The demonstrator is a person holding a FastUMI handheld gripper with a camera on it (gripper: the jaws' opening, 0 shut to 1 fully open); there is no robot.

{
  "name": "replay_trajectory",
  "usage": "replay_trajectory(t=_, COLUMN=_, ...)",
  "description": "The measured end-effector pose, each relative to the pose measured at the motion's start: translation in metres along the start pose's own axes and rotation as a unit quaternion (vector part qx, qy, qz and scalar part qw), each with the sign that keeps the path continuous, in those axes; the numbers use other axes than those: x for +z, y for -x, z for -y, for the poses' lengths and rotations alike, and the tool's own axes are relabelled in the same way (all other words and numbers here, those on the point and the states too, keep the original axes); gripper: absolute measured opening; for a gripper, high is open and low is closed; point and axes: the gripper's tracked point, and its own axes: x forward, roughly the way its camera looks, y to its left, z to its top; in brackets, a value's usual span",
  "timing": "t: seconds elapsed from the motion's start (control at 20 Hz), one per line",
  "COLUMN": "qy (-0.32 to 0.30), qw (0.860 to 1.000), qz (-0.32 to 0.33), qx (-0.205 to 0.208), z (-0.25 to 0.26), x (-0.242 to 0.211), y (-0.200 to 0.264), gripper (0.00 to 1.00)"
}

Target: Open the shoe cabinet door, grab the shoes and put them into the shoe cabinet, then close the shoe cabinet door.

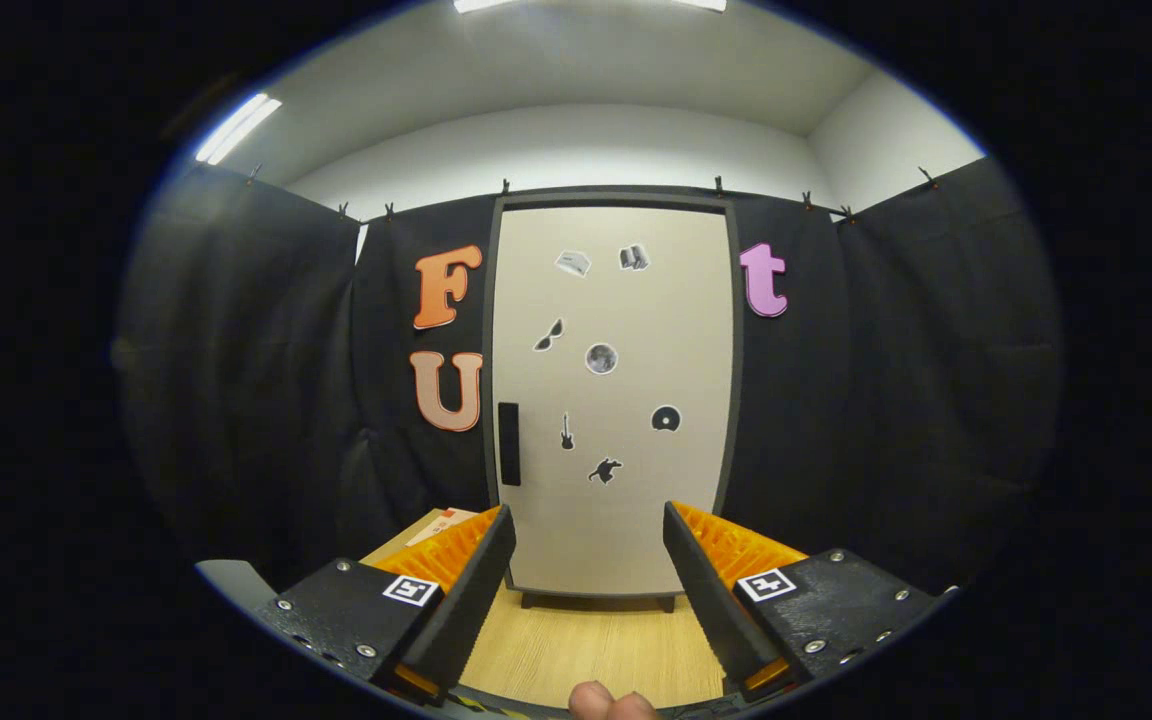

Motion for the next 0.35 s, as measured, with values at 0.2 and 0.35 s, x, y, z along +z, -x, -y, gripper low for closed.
replay_trajectory(t=0.2, qy=-0.01, qw=1.0, qz=0.001, qx=-0.008, z=0.025, x=-0.013, y=0.024, gripper=0.93)
replay_trajectory(t=0.35, qy=-0.017, qw=1.0, qz=0.003, qx=-0.01, z=0.037, x=-0.018, y=0.035, gripper=0.93)
